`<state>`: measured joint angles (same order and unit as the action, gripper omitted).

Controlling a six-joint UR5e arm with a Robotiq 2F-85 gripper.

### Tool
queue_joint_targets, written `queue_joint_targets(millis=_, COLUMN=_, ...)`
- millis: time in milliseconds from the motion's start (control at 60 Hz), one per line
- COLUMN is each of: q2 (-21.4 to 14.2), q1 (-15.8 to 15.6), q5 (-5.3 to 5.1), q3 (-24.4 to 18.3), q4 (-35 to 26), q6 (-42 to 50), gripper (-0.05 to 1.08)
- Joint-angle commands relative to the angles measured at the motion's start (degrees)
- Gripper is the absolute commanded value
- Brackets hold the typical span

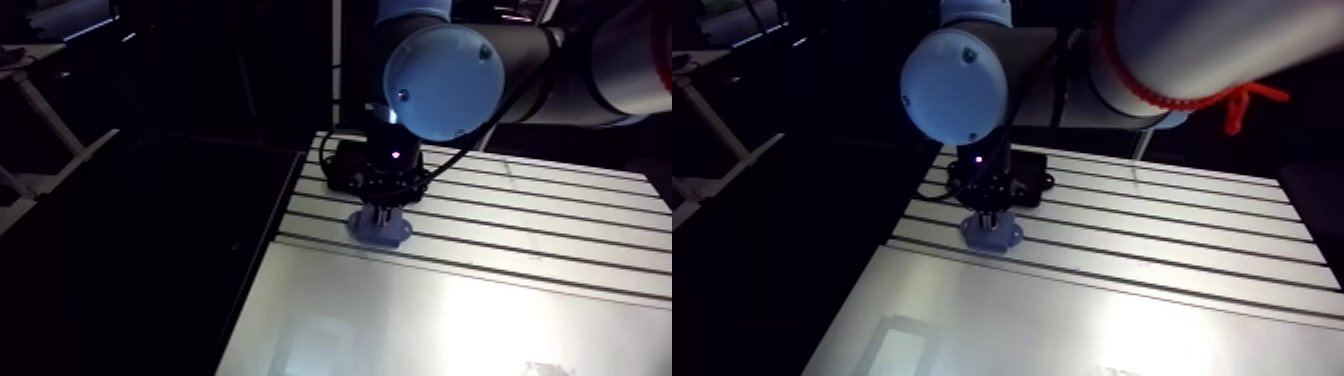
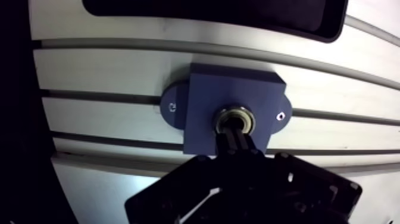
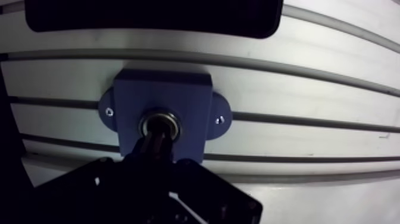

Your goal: Pick up the bearing and press it into the housing until flush.

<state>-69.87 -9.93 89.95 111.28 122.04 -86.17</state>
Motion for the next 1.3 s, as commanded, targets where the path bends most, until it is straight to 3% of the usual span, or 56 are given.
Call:
queue_joint_targets(millis=17, q2=0.05, q1=0.00, q5=0.01, q3=0.03, q4=0.00, q6=-0.09, gripper=1.08)
queue_joint_targets(millis=1300, q2=-0.11, q1=0.08, q5=0.01, q3=0.22, q4=2.64, q6=-0.09, gripper=1.08)
